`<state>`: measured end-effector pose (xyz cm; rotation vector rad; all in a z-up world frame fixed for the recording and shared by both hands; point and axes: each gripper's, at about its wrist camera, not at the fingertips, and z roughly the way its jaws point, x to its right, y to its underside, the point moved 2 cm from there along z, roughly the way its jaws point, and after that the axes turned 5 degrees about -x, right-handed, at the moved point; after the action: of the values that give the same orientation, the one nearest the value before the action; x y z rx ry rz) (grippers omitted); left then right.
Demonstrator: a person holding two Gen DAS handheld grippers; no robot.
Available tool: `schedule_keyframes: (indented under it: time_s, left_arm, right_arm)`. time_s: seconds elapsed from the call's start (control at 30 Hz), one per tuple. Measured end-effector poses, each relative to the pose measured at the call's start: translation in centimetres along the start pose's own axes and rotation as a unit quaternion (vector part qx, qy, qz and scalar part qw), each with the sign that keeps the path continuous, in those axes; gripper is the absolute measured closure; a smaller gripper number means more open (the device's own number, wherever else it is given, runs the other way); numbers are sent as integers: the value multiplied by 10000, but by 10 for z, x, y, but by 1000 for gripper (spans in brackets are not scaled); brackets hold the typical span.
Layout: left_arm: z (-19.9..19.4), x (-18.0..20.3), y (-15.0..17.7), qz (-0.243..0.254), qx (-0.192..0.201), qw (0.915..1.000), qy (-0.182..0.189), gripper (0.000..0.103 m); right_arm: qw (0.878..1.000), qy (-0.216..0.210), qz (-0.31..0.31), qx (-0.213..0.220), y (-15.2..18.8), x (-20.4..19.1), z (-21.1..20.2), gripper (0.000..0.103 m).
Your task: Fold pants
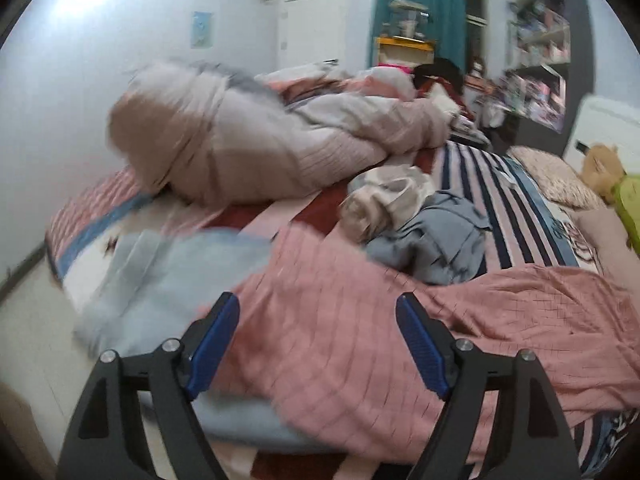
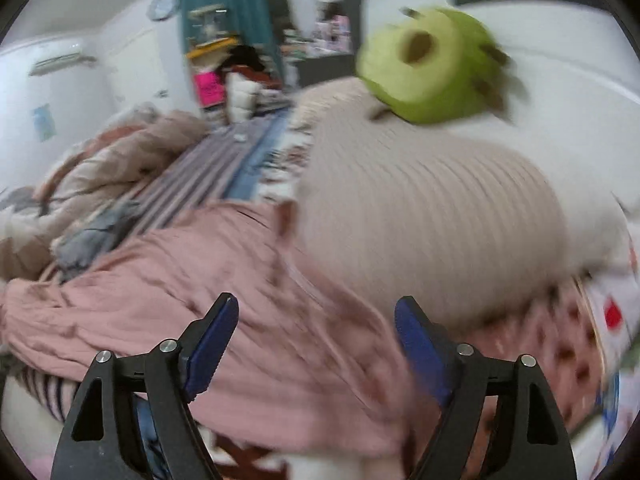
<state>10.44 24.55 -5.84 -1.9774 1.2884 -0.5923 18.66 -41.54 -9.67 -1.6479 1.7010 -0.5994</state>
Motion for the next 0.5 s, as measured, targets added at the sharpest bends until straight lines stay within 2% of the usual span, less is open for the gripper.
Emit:
schedule_keyframes:
  time_s: [0.07,0.13,0.2,0.27,0.33,0.37,0.5]
  left_arm:
    - [10,17,-16,339,-20,9993,133,25]
    - [19,31,-26,501,-123,9973,518,25]
    - [36,51,-36,598,-364,9918,1071,25]
    - [54,76,-42,921,-570,9837,1436,25]
    - [72,103,-45,1258,-688,9759,1647,25]
    - [84,123,-47,1496,-770,9692,1797,25]
    - [121,175,-42,1951,-1168,9475,2249,25]
  right_arm:
    - [9984,-373,-396,-142,-24,-25,15,22]
    - [9959,-560,-664,-253,-37,-43,31,22]
    - [9911,-708,-1037,-449,-52,-65,58,22]
    - [9839,-945,-1386,-622,-63,-84,80,22]
    - [9720,-1253,-1792,-859,-74,-108,109,22]
    - [9660,-1346,-1989,-957,-79,-119,122,22]
    - [9462,-1375,-2688,-1159,-93,-166,174,22]
